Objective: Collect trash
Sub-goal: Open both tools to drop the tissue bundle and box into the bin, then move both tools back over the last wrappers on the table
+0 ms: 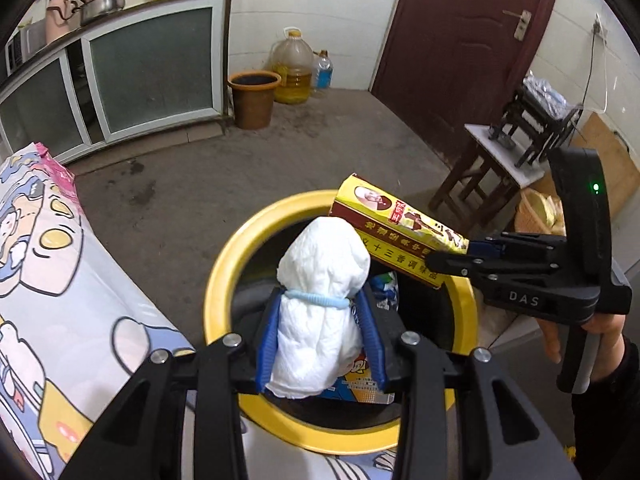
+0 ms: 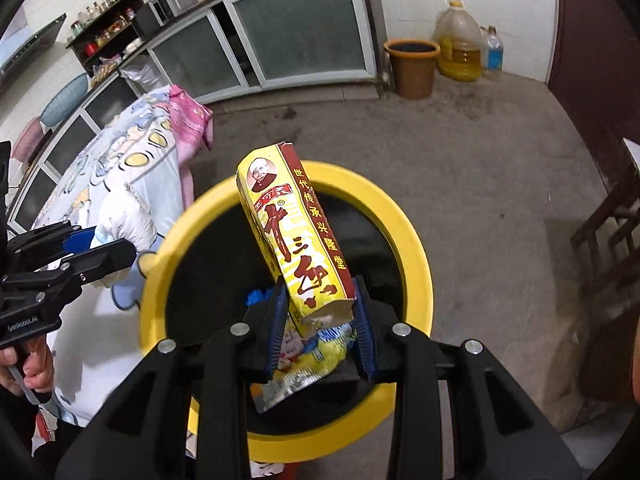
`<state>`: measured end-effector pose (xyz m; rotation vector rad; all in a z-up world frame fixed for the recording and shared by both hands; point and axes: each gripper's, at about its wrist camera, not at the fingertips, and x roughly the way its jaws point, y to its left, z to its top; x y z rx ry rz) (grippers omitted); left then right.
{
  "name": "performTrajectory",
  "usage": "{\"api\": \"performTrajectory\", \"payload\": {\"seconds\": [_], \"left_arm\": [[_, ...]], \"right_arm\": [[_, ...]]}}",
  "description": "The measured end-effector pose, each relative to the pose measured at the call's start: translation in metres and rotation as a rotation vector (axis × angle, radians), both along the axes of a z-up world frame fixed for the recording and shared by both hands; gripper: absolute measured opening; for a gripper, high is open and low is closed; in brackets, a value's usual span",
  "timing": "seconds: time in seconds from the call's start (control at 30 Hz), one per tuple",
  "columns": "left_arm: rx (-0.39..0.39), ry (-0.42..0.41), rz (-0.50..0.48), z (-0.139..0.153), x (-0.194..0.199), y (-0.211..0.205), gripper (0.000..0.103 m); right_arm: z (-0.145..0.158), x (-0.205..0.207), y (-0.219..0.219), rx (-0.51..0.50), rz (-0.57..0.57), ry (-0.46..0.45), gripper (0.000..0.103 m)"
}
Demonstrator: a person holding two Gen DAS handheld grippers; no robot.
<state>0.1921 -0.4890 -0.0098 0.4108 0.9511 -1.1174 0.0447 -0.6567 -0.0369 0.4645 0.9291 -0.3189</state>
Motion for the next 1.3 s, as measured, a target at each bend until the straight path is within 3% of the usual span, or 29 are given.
{"api": "performTrajectory", "payload": {"seconds": [0.17,0.27,0.33,0.5,0.6,0.8,1.07,1.3], "left_arm": [[0.021,0.049,0.011,-0.017,-0.003,-0.007,0.035],[0.024,0.063,0.023,-0.022,-0.003,-0.009,0.043],[0.011,0.100,0.033,-0.023,0.000,-0.008,0.059],[-0.044,0.138,0.093,-0.016,0.010,0.005,0.084],[-0.073,0.138,0.116,-0.008,0.014,0.016,0.088],[-0.127,0.064,0.155,0.025,0.026,0.054,0.090],[-0.206,-0.017,0.246,0.069,0.061,0.150,0.093],[-0.219,-0.124,0.376,0.092,0.078,0.279,0.093]], "right_arm": [[-0.011,0.004,-0.004,0.014,-0.009,0.021,0.032],[-0.014,0.006,-0.005,0.033,-0.011,0.022,0.038],[-0.013,0.007,-0.006,0.036,-0.011,0.018,0.043],[-0.010,0.007,-0.011,0.030,-0.028,0.017,0.045],[-0.006,0.006,-0.014,0.027,-0.040,0.015,0.047],[0.015,0.009,-0.001,0.000,-0.010,-0.018,0.047],[0.049,0.043,0.050,-0.030,0.117,-0.080,0.051],[0.075,0.095,0.123,-0.045,0.291,-0.117,0.051]]}}
